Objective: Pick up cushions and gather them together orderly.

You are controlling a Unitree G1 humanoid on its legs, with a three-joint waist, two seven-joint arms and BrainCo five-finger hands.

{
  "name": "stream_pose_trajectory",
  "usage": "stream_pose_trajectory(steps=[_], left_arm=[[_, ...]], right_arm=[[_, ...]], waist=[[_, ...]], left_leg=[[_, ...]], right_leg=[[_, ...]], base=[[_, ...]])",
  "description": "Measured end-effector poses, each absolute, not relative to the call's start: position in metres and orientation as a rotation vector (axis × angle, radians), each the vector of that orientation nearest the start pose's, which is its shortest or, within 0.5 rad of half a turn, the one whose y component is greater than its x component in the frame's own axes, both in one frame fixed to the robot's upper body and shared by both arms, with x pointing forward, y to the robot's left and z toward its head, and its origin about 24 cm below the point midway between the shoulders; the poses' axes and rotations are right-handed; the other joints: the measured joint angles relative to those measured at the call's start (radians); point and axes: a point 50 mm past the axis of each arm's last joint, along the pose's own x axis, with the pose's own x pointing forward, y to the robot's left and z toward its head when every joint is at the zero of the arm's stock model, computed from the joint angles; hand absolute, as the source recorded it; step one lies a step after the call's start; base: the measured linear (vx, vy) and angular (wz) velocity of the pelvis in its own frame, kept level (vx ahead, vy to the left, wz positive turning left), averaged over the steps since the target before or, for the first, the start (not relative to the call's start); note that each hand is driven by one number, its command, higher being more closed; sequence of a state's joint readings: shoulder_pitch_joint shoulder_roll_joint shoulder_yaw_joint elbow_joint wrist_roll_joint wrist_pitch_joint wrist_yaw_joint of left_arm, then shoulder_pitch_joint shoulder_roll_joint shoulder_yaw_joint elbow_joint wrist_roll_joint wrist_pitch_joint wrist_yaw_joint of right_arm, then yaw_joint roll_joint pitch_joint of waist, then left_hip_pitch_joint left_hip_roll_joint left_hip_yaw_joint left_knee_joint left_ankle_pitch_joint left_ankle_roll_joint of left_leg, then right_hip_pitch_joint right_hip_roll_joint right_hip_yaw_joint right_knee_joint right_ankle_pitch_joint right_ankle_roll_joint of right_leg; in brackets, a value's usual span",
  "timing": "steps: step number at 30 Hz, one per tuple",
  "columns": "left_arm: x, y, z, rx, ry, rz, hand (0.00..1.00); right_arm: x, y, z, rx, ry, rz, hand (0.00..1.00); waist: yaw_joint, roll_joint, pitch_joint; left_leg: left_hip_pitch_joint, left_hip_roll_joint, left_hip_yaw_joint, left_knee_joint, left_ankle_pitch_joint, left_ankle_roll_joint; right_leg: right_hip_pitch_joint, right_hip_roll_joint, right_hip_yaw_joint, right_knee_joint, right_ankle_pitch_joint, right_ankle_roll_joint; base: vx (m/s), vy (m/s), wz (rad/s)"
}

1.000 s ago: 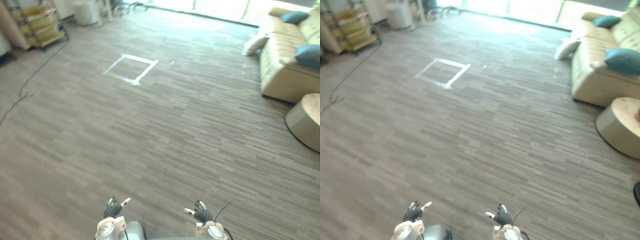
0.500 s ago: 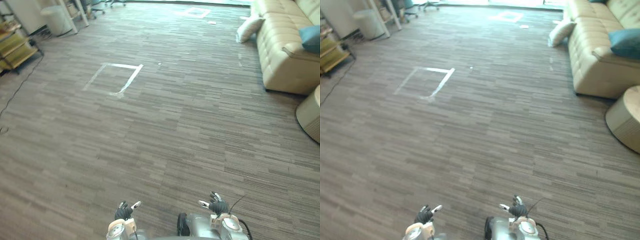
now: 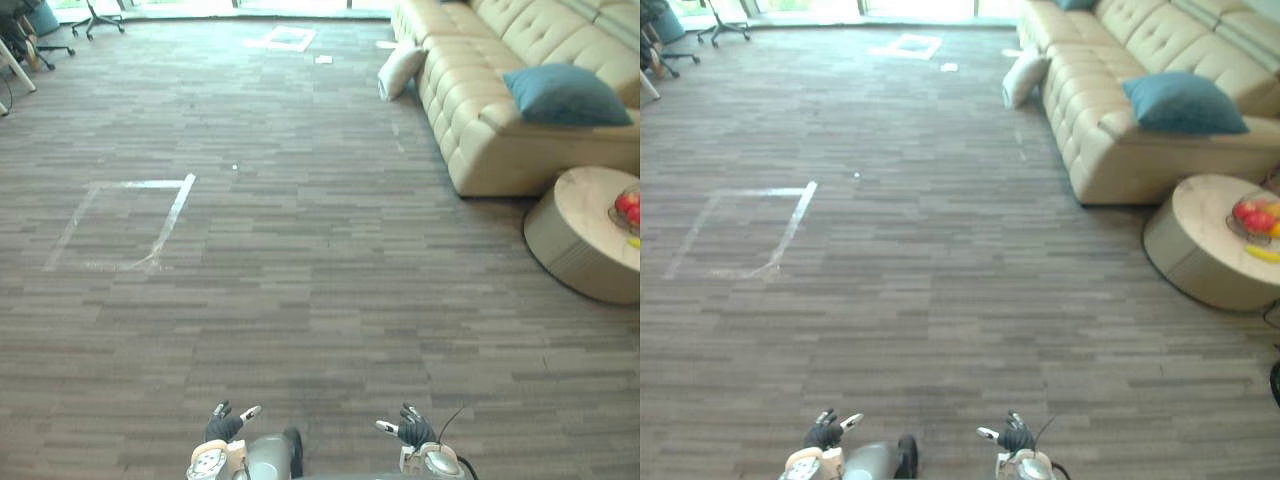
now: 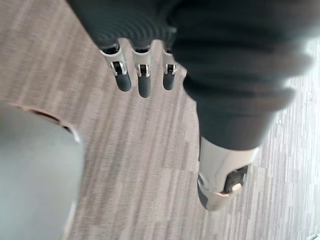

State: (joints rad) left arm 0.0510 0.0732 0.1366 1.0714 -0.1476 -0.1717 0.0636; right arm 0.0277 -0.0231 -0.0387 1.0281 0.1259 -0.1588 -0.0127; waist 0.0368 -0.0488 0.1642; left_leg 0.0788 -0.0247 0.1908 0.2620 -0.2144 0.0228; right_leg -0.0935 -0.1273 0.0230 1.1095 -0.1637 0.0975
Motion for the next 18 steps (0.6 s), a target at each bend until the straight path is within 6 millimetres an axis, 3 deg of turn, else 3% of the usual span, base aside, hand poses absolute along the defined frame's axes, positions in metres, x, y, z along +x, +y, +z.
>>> stream_pose_trajectory(steps=[1, 2, 3, 4, 6, 7, 8, 9, 11, 12, 14, 15, 16, 18], left_arm=[[0.113, 0.201, -0.153, -0.089, 0.938, 0.321, 0.0], [0.112, 0.198, -0.154, -0.091, 0.946, 0.311, 0.0], [0.113, 0.197, -0.154, -0.093, 0.946, 0.31, 0.0], [0.114, 0.195, -0.154, -0.091, 0.945, 0.3, 0.0], [0.113, 0.194, -0.154, -0.089, 0.95, 0.295, 0.0], [0.113, 0.193, -0.155, -0.086, 0.952, 0.288, 0.0], [0.111, 0.189, -0.156, -0.095, 0.96, 0.29, 0.0], [0.11, 0.185, -0.156, -0.109, 0.962, 0.29, 0.0], [0.106, 0.173, -0.159, -0.158, 0.975, 0.292, 0.0], [0.106, 0.172, -0.159, -0.169, 0.973, 0.301, 0.0], [0.11, 0.174, -0.157, -0.199, 0.952, 0.339, 0.0], [0.112, 0.175, -0.156, -0.204, 0.942, 0.344, 0.0], [0.112, 0.18, -0.155, -0.199, 0.929, 0.358, 0.0], [0.114, 0.183, -0.153, -0.187, 0.915, 0.358, 0.0]], right_arm=[[0.134, -0.167, -0.148, 0.097, 0.883, -0.137, 0.0], [0.139, -0.169, -0.145, 0.093, 0.86, -0.136, 0.0], [0.14, -0.17, -0.144, 0.091, 0.852, -0.136, 0.0], [0.144, -0.173, -0.142, 0.082, 0.836, -0.137, 0.0], [0.145, -0.176, -0.141, 0.08, 0.831, -0.145, 0.0], [0.143, -0.179, -0.142, 0.084, 0.835, -0.159, 0.0], [0.14, -0.183, -0.143, 0.077, 0.848, -0.169, 0.0], [0.138, -0.187, -0.143, 0.067, 0.856, -0.174, 0.0], [0.138, -0.197, -0.142, 0.039, 0.86, -0.188, 0.0], [0.139, -0.198, -0.142, 0.035, 0.861, -0.188, 0.0], [0.136, -0.203, -0.143, 0.024, 0.873, -0.194, 0.0], [0.136, -0.203, -0.143, 0.023, 0.875, -0.196, 0.0], [0.135, -0.197, -0.144, 0.041, 0.882, -0.192, 0.0], [0.138, -0.188, -0.145, 0.068, 0.876, -0.186, 0.0]], waist=[[0.0, 0.004, 0.003], [-0.006, 0.015, 0.006], [-0.01, 0.017, 0.005], [-0.023, 0.022, 0.003], [-0.033, 0.025, 0.002], [-0.038, 0.025, 0.002], [-0.042, 0.035, -0.002], [-0.043, 0.039, -0.007], [-0.042, 0.094, -0.025], [-0.047, 0.1, -0.024], [-0.037, 0.124, -0.01], [-0.033, 0.133, -0.002], [-0.027, 0.122, 0.002], [-0.027, 0.098, 0.01]], left_leg=[[0.036, 0.002, -0.001, -0.025, -0.004, 0.001], [0.124, 0.014, -0.002, -0.097, -0.01, 0.002], [0.145, 0.018, -0.007, -0.115, -0.016, 0.008], [0.196, 0.041, -0.02, -0.155, -0.053, -0.012], [0.222, 0.054, -0.035, -0.161, -0.081, -0.023], [0.253, 0.057, -0.045, -0.171, -0.105, -0.034], [0.297, 0.067, -0.067, -0.172, -0.115, -0.037], [0.31, 0.077, -0.072, -0.161, -0.113, -0.033], [0.254, 0.125, -0.106, 0.051, -0.088, -0.057], [0.221, 0.132, -0.12, 0.139, -0.069, -0.073], [0.027, 0.186, -0.171, 0.607, 0.096, -0.166], [-0.029, 0.214, -0.154, 0.727, 0.084, -0.156], [-0.107, 0.235, -0.108, 0.822, 0.054, -0.138], [-0.195, 0.244, -0.035, 0.797, 0.012, -0.108]], right_leg=[[-0.026, 0.0, -0.023, 0.001, -0.023, -0.014], [-0.095, 0.001, -0.094, -0.056, -0.083, -0.06], [-0.123, 0.002, -0.116, -0.089, -0.095, -0.067], [-0.215, 0.008, -0.173, -0.272, -0.103, -0.063], [-0.243, 0.018, -0.183, -0.516, -0.05, -0.052], [-0.245, 0.024, -0.165, -0.709, 0.023, -0.056], [-0.234, 0.032, -0.15, -0.723, 0.147, -0.079], [-0.232, 0.038, -0.148, -0.691, 0.148, -0.096], [-0.217, 0.048, -0.189, -0.567, 0.006, -0.126], [-0.199, 0.051, -0.196, -0.562, -0.015, -0.129], [-0.063, 0.083, -0.217, -0.626, -0.067, -0.153], [0.0, 0.1, -0.217, -0.663, -0.075, -0.159], [0.109, 0.105, -0.214, -0.735, -0.081, -0.165], [0.227, 0.098, -0.209, -0.838, -0.086, -0.161]], base=[[0.45, 0.036, -0.02], [0.36, 0.02, 0.08], [0.47, -0.023, 0.32], [0.53, -0.071, 0.38], [0.63, -0.14, 0.41], [0.67, -0.214, 0.53], [0.7, -0.217, 0.5], [0.71, -0.212, 0.38], [0.67, -0.214, 0.3], [0.81, -0.278, 0.29], [0.67, -0.195, 0.1], [0.62, -0.103, -0.18], [0.69, -0.128, -0.2], [0.47, -0.093, -0.12]])
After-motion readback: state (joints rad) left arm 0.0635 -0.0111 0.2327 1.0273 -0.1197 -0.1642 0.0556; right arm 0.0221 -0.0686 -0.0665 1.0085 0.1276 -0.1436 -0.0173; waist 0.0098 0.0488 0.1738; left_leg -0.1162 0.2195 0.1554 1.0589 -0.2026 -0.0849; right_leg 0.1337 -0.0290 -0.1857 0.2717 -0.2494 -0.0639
